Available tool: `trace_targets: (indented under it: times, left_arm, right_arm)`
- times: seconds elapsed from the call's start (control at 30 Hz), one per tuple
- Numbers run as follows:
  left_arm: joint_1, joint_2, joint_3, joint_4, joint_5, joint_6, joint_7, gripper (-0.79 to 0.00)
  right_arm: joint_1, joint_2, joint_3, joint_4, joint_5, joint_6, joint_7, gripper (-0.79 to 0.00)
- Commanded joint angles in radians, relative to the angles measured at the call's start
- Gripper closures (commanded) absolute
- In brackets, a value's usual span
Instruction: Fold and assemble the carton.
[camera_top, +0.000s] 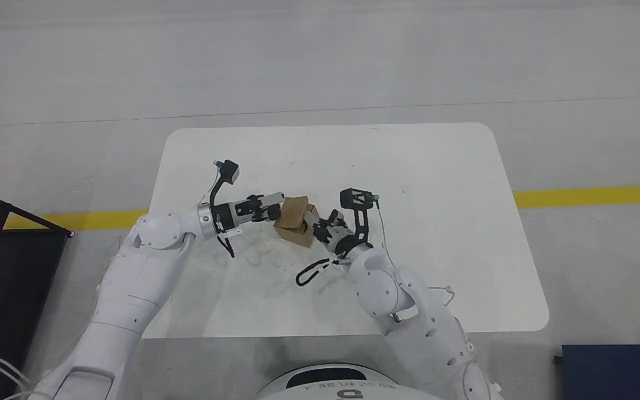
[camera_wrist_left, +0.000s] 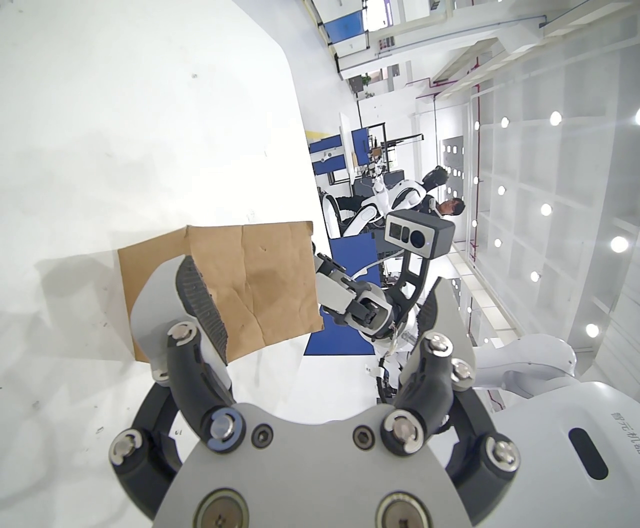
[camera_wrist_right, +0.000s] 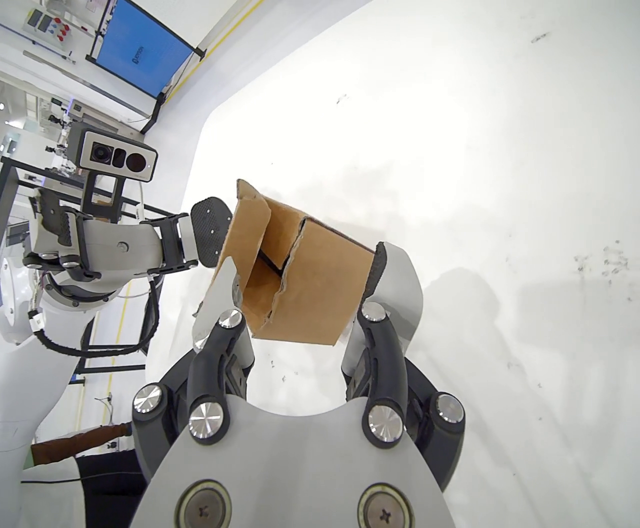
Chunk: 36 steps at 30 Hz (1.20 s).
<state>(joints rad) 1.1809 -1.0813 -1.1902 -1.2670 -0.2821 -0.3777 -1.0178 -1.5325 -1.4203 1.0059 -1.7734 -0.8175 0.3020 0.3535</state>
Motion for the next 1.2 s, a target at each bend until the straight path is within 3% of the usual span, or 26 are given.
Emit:
trace_targets:
  times: [0.0, 0.3, 1.17]
  left_arm:
    - [-0.003, 0.000, 0.002, 0.003, -0.001, 0.001, -0.003, -0.785]
    - [-0.014, -0.001, 0.013, 0.012, -0.002, 0.004, -0.007, -0.785]
    - [-0.039, -0.005, 0.044, 0.032, -0.002, 0.009, -0.011, -0.785]
  right_arm:
    - [0.011, 0.000, -0.005, 0.002, -0.023, 0.008, 0.002, -0.449]
    - [0.026, 0.001, -0.009, -0.007, -0.072, 0.023, -0.007, -0.366]
    - [0.100, 0.000, -0.019, 0.094, -0.046, -0.025, 0.131, -0.299]
